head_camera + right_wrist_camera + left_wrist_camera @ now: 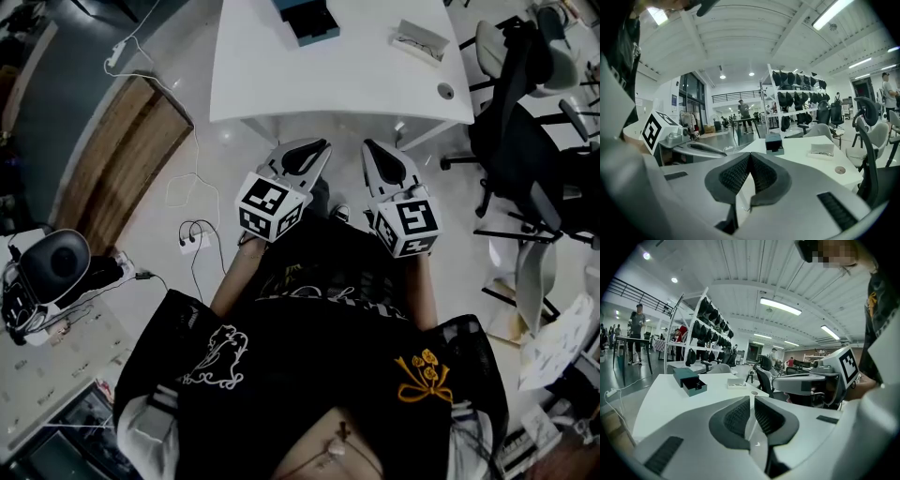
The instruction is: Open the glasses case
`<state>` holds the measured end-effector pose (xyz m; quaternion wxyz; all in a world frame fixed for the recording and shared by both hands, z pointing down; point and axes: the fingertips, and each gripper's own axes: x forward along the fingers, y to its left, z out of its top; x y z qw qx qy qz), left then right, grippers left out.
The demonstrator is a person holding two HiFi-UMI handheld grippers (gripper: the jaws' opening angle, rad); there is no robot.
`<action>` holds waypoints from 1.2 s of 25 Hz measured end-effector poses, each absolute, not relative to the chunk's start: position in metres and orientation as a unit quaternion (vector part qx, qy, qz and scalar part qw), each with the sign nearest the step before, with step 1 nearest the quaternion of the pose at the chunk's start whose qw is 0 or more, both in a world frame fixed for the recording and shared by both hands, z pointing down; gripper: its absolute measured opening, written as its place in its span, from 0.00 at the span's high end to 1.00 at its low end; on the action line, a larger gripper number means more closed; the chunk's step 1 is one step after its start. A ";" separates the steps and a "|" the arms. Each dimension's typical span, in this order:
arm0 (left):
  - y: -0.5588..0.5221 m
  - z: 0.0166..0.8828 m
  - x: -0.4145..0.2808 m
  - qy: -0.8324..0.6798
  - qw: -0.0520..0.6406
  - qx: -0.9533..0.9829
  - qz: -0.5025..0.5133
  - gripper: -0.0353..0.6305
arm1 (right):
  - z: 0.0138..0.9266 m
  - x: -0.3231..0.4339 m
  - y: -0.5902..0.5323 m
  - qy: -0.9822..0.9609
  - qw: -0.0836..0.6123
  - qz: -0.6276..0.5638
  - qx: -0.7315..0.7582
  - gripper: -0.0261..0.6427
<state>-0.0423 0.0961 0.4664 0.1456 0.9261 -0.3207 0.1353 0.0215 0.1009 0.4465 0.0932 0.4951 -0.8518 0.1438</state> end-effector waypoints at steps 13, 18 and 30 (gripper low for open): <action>0.119 0.456 -0.042 -0.323 0.133 0.928 0.129 0.88 | 0.436 0.020 0.118 -0.855 0.098 0.128 0.493 0.94; 0.124 0.458 -0.043 -0.323 0.133 0.928 0.130 0.88 | 0.436 0.019 0.122 -0.856 0.097 0.132 0.490 0.94; 0.135 0.461 -0.047 -0.329 0.132 0.925 0.137 0.88 | 0.440 0.015 0.129 -0.861 0.105 0.129 0.481 0.94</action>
